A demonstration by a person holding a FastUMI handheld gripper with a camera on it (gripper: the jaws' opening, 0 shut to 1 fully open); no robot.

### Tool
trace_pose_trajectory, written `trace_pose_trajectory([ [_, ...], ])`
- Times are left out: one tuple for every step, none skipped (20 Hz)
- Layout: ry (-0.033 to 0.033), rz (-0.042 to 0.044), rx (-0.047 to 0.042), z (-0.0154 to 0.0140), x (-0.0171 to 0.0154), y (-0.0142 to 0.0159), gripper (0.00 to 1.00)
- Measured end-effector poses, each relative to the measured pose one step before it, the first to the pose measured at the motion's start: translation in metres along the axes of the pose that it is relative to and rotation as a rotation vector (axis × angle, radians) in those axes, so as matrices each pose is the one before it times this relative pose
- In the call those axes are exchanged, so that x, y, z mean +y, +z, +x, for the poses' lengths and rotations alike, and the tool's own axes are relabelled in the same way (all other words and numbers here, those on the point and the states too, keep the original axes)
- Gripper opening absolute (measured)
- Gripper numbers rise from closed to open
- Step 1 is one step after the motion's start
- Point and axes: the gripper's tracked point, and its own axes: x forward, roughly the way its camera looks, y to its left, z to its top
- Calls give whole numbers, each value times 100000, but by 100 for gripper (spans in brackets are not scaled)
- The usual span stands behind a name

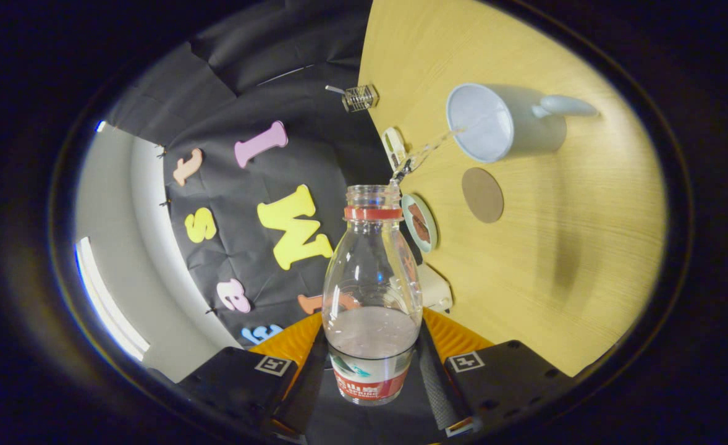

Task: Take the bottle from table, then pour the juice into the cup, finally place the bottle on the coaster

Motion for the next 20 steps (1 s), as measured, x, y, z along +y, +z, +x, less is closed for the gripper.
trace_pose_trajectory([
  [-134,120,-230,-7,83,146,77],
  [589,996,175,3,164,98,77],
  [532,1668,-141,-7,328,74,77],
  [554,1558,-262,45,221,221,77],
  [614,1325,-546,5,350,237,77],
  [1011,1446,50,170,322,110,77],
  [1119,1493,37,-39,385,-6,77],
  [-283,826,63,99,9,-62,77],
  [-986,720,498,-83,-141,-311,77],
  [-16,707,-80,180,12,37,77],
  [280,1383,756,192,200,-170,77],
  [-384,1172,276,192,-76,31,77],
  [-697,1104,145,122,-218,68,77],
  [-367,1051,91,177,-128,45,77],
  [-693,985,350,139,-298,-42,77],
  [-779,642,100,155,-262,-7,77],
  [-815,788,293,66,-277,8,77],
  [-712,987,71,280,-267,153,77],
  [-914,1493,-70,321,-77,171,77],
  [-277,1344,-173,23,-29,195,77],
])
